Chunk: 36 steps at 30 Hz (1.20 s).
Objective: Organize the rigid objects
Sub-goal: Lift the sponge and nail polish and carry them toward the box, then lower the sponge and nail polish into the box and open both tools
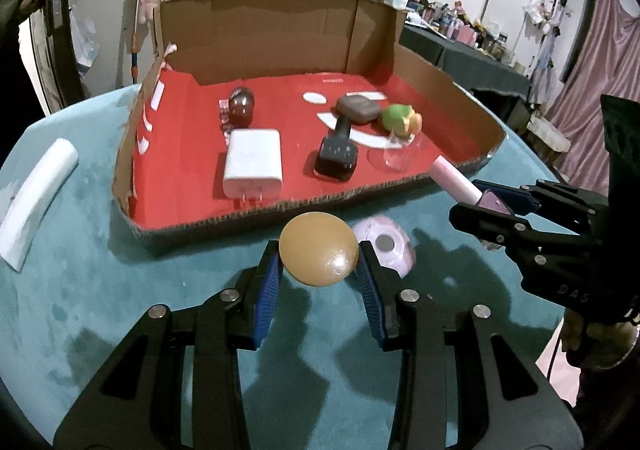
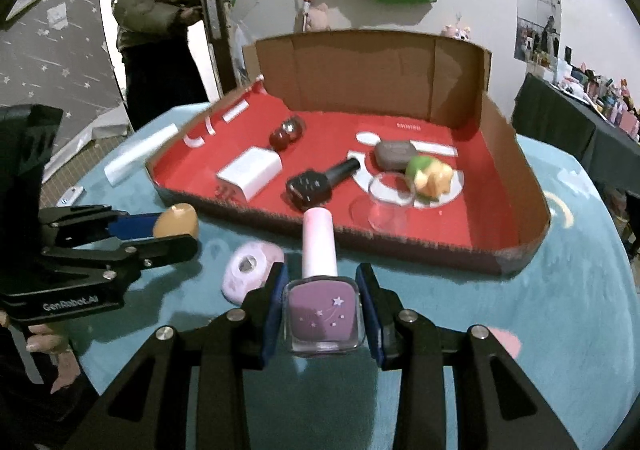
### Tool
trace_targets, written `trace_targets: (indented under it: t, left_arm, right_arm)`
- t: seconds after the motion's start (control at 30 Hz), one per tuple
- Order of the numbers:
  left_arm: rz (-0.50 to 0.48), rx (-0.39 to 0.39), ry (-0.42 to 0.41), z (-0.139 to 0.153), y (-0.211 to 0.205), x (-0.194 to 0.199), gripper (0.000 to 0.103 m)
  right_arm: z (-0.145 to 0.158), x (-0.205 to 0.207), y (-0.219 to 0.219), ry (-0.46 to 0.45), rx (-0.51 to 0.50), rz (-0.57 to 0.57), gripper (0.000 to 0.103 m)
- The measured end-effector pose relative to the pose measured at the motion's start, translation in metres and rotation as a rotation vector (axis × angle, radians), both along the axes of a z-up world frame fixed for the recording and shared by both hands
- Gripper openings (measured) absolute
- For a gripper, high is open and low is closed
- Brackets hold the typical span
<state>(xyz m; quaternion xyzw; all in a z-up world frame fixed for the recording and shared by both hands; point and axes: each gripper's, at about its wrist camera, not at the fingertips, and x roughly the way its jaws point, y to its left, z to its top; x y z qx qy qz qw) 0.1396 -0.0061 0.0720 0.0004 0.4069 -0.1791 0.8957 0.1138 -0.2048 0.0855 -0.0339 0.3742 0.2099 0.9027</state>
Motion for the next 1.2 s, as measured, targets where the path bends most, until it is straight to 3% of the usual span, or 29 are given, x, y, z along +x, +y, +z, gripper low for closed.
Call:
trace_targets:
  t: [0.2,0.5,0.67,0.83,1.2]
  left_arm:
    - [-0.026,-0.042,-0.017,0.022,0.001,0.015,0.036]
    - [-0.082,-0.040,0.007,0.032,-0.012,0.085,0.036]
    - [-0.094,0.013,0.064,0.020,-0.022,0.132,0.036]
    - [-0.100,0.001,0.145,0.008,-0.026,0.173,0.036]
    - [-0.087,0.073,0.213,-0.023,-0.034,0.203,0.036]
  right_arm:
    - [0.021,0.022,0.001,-0.006,0.048,0.033,0.038]
    - [0.037,0.111,0.015,0.066,0.082,0.075,0.038]
    - [0.024,0.176,0.027,0.156,0.063,0.061,0.038]
    - [0.000,0.227,0.035,0.261,0.030,0.036,0.038]
    - [-0.029,0.263,0.056,0.340,-0.088,0.037,0.038]
